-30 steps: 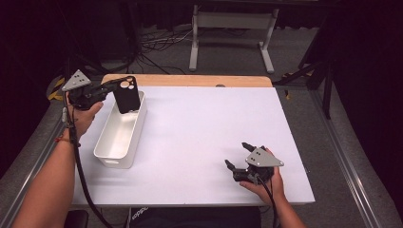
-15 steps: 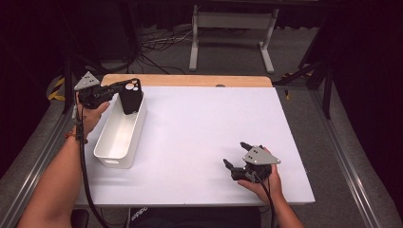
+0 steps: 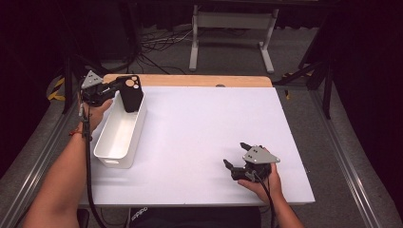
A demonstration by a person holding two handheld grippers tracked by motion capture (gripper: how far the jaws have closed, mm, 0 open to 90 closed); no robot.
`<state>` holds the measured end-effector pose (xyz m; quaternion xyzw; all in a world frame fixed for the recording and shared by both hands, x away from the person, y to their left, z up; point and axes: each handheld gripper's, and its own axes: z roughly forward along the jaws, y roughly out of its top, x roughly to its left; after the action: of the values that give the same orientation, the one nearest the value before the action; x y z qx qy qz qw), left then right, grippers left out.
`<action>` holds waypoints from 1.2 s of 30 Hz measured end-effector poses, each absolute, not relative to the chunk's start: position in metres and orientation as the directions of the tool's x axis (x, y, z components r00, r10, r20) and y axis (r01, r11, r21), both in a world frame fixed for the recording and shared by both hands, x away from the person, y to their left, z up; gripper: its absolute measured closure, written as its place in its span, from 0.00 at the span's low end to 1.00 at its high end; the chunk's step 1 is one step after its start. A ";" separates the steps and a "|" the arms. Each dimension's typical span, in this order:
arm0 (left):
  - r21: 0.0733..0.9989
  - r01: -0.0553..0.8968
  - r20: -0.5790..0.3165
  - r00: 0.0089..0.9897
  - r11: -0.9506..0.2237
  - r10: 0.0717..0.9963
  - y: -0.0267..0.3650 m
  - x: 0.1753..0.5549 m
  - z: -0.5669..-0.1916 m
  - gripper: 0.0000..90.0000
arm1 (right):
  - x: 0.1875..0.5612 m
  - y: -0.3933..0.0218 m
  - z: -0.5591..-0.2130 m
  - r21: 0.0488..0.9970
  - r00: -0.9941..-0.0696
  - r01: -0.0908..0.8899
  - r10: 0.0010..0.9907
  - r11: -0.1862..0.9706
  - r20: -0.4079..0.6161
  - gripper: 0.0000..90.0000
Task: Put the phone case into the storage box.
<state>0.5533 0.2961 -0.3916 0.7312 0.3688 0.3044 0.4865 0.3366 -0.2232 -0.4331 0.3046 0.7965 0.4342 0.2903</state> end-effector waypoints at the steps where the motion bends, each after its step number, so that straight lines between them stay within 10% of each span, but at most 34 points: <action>1: 0.932 0.258 0.082 0.539 -0.257 0.838 0.295 0.554 -0.394 0.86 | 0.337 -0.223 -0.433 0.868 -0.646 0.233 0.737 0.437 -0.198 0.20; 36: 0.934 0.237 0.110 0.523 -0.269 0.845 0.286 0.527 -0.376 0.77 | 0.337 -0.222 -0.423 0.891 -0.654 0.146 0.718 0.429 -0.238 0.21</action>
<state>0.5274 0.2861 -0.3757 0.7302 0.3705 0.3179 0.4780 0.3366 -0.2216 -0.4226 0.2752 0.7855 0.4581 0.3121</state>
